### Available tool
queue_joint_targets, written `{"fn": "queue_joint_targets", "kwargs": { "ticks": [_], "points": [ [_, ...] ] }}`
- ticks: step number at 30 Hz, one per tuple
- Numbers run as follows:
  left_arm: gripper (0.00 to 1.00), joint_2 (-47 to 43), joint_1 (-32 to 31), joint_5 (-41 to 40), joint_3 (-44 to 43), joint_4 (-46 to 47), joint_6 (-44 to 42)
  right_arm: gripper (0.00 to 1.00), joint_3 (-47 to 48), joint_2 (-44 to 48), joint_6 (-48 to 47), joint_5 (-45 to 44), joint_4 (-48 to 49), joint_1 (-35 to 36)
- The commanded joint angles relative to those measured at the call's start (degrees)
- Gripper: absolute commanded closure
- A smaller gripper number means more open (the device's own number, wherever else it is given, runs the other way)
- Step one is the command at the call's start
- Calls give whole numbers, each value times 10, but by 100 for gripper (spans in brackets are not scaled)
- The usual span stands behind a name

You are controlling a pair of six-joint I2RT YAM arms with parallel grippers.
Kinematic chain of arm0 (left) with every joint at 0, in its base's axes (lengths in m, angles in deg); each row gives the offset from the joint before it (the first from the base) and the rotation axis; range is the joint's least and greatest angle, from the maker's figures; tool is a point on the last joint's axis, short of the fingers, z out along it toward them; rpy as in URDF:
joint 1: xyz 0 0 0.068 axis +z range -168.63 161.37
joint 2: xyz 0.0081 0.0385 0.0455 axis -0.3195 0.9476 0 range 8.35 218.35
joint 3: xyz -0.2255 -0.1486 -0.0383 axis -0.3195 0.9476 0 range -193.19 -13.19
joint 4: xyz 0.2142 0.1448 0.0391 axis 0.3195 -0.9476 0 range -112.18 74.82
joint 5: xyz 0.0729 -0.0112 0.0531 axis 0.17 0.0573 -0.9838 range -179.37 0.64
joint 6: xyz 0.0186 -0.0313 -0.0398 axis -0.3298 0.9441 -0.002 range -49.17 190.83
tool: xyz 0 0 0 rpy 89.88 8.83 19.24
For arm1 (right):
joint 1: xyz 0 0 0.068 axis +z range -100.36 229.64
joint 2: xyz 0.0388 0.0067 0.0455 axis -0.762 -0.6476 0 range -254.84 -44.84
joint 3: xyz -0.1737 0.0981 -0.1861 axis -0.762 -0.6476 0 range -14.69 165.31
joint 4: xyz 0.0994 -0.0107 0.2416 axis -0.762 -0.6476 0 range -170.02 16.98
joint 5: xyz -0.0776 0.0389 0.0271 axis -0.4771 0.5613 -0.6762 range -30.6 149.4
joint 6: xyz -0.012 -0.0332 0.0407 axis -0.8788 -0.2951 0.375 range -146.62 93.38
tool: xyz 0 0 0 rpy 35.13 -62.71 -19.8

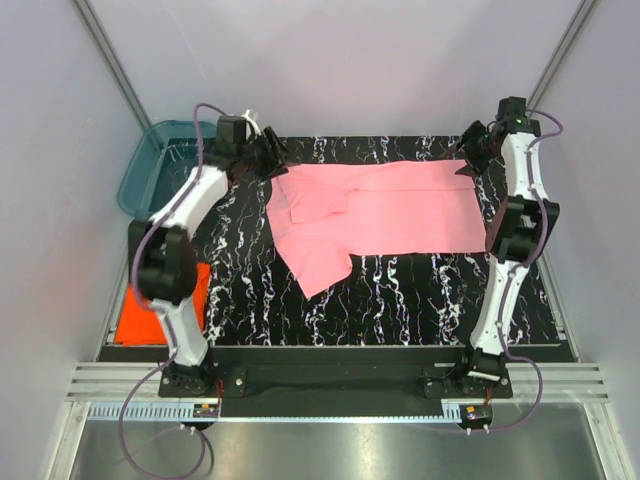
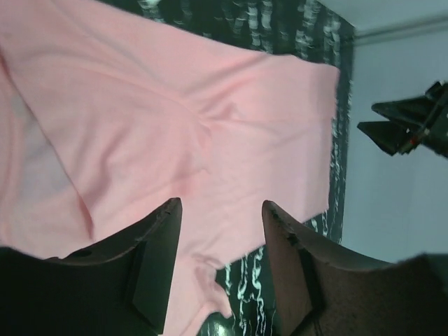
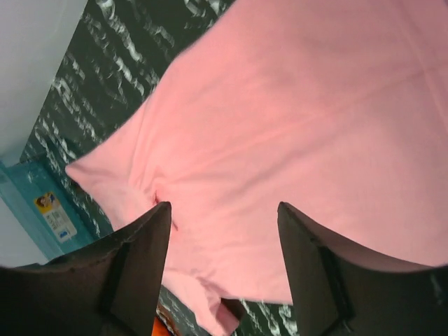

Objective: Fold and stack the t-shirts
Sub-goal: Fold the tshirt

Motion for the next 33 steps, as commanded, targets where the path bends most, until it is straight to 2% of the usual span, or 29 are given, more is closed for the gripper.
{"fn": "queue_joint_targets", "kwargs": {
  "ticks": [1, 5, 6, 8, 12, 13, 15, 20, 21, 26, 33],
  "points": [
    [45, -148, -33, -31, 114, -20, -37, 30, -90, 141, -42, -3, -56, 4],
    [45, -281, -75, -63, 273, -20, -14, 28, -231, 253, -55, 21, -10, 12],
    [45, -307, -84, -71, 335, -17, -3, 28, -294, 303, -53, 27, 4, 12],
    [44, -384, -110, -91, 396, 1, 31, 28, -353, 351, -53, 43, 37, 12],
    [42, -515, -138, -93, 585, 96, 127, 28, -486, 457, -58, 65, 61, 12],
    [41, -531, -142, -93, 614, 113, 167, 28, -507, 473, -57, 75, 66, 12],
    [37, -561, -146, -97, 676, 146, 193, 28, -558, 514, -59, 77, 75, 12],
    [35, -536, -174, -105, 724, 178, 218, 27, -627, 576, -66, 83, 82, 12],
    [35, -520, -179, -108, 730, 212, 219, 28, -643, 582, -66, 83, 82, 13],
    [45, -459, -187, -111, 752, 305, 235, 27, -667, 615, -74, 80, 83, 12],
    [48, -380, -187, -126, 751, 369, 234, 27, -680, 622, -78, 79, 83, 12]
  ]
}}
